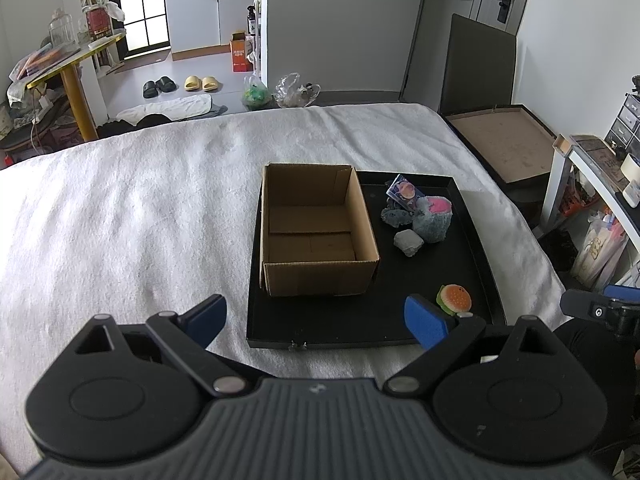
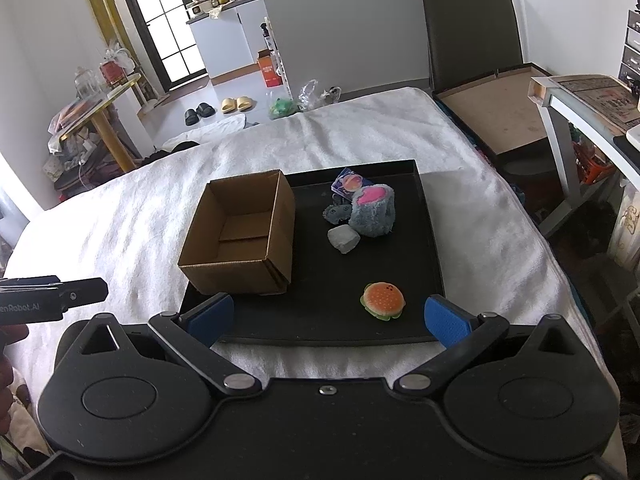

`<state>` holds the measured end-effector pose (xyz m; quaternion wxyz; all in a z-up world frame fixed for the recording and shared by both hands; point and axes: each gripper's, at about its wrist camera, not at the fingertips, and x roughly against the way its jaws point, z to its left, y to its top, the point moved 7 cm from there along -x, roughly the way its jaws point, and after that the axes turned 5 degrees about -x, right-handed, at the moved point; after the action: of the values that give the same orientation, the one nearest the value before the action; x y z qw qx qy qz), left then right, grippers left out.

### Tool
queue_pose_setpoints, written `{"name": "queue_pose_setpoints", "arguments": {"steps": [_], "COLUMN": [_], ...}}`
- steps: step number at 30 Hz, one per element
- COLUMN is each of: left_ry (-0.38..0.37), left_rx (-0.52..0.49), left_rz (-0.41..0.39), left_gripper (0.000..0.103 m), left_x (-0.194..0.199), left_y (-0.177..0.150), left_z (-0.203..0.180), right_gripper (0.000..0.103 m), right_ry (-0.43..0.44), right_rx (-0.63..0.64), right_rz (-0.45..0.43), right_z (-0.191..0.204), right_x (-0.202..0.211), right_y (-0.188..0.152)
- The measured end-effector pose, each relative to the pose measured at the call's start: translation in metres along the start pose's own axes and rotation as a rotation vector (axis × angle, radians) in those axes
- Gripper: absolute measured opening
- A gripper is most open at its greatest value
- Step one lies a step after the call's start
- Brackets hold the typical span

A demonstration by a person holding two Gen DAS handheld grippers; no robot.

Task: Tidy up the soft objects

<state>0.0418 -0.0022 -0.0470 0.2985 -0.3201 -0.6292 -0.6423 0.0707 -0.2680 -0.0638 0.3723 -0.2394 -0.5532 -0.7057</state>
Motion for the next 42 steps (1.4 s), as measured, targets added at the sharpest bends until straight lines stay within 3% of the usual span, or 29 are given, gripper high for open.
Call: {"name": "queue_pose_setpoints", "arguments": {"steps": [26,42], "left_ry": [-0.004,0.026], "left_rx": [0.013,0.054], "left_rz": [0.009,0.046], "left_gripper": [0.095,0.095], "left_x": [-0.007,-0.042], "left_y": [0.001,0.006], "left_z": [0.007,0.023], "right_gripper": [0.103,0.103], "right_ry": [-0.014,-0.03], "right_rx": [-0.002,0.002], "right_rz": [0.006,0.065], "right_z": [-0.002,-0.005], "right_x": [-0.005,-0.042], "right_y": [0.0,0.001]}}
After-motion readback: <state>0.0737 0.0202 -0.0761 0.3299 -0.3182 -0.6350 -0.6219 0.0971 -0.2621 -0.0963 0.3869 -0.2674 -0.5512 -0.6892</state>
